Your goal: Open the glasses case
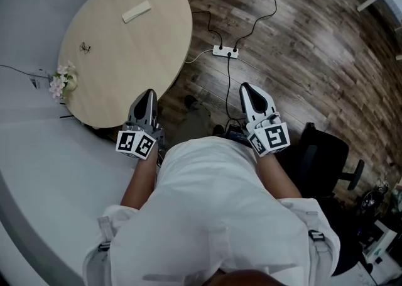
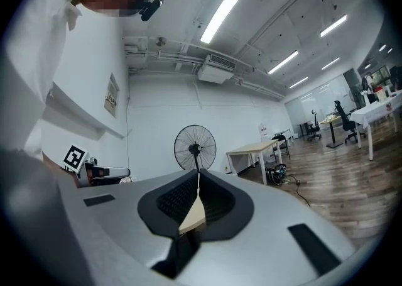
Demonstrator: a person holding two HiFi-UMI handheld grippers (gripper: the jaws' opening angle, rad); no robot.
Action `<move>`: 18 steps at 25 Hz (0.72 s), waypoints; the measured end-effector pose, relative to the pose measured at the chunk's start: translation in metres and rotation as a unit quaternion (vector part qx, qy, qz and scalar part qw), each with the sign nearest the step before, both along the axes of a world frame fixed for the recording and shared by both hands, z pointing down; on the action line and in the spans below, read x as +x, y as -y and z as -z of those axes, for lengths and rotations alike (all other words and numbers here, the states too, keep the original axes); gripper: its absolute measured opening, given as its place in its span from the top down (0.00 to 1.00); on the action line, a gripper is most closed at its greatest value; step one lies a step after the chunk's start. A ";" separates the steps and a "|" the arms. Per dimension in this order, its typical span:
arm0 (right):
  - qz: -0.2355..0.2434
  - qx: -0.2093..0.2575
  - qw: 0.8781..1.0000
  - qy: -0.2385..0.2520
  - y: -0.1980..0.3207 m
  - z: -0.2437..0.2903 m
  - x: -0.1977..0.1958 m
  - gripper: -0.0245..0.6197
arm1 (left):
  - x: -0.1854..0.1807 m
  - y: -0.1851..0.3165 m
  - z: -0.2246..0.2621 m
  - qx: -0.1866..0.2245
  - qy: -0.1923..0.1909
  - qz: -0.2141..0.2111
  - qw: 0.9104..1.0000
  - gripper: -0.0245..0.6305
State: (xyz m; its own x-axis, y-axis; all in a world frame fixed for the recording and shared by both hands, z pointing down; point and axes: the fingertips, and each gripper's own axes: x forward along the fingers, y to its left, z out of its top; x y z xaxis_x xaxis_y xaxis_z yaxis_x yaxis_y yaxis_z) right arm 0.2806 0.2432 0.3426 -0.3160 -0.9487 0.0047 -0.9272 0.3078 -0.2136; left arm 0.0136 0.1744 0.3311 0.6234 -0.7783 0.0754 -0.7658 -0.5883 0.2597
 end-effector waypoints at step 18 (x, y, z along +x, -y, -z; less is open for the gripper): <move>0.052 -0.027 0.996 -0.060 0.192 0.019 -0.058 0.92 | -0.057 0.166 -0.016 -0.009 0.027 0.062 0.998 0.94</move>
State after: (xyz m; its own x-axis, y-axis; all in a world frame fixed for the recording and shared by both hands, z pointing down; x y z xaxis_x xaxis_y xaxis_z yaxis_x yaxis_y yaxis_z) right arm 0.2226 0.0508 0.3234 -0.4070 -0.9081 0.0985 -0.9105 0.3948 -0.1229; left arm -0.0430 0.0088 0.3471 0.5176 -0.8471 0.1207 -0.8454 -0.4844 0.2252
